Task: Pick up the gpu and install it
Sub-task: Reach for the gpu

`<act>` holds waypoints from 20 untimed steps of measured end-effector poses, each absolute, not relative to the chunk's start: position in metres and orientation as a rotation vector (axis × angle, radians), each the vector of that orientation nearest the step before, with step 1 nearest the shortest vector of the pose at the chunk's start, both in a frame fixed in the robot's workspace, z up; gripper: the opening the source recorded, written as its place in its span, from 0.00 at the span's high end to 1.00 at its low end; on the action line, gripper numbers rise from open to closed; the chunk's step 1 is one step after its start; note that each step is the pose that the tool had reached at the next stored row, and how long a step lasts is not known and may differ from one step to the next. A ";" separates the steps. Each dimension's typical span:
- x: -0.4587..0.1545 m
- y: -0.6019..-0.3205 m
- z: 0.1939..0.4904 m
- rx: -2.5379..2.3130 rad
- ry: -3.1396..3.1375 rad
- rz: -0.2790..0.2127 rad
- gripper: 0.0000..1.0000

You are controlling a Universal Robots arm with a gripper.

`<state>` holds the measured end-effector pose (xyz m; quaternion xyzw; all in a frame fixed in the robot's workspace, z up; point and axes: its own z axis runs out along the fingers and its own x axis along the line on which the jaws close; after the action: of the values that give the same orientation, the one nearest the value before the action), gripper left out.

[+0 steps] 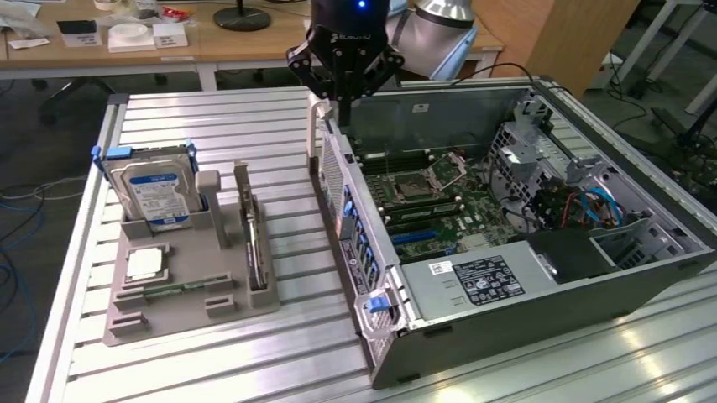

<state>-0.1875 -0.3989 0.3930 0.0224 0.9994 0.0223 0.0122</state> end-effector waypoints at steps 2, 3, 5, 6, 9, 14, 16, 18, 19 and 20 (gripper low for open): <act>-0.189 -0.399 0.393 0.069 3.116 0.069 0.89; -0.190 -0.399 0.393 0.069 3.116 0.069 0.89; -0.192 -0.399 0.393 0.069 3.116 0.069 0.89; -0.196 -0.399 0.393 0.067 3.116 0.069 0.89; -0.200 -0.399 0.393 0.066 3.116 0.069 0.89; -0.204 -0.399 0.393 0.065 3.116 0.070 0.89; -0.206 -0.399 0.393 0.064 3.116 0.070 0.89; -0.208 -0.399 0.393 0.063 3.116 0.070 0.89; -0.209 -0.399 0.393 0.063 3.116 0.070 0.89; -0.210 -0.399 0.393 0.063 3.116 0.070 0.89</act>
<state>-0.2103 -0.3992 0.3930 0.0202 0.9995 0.0223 0.0121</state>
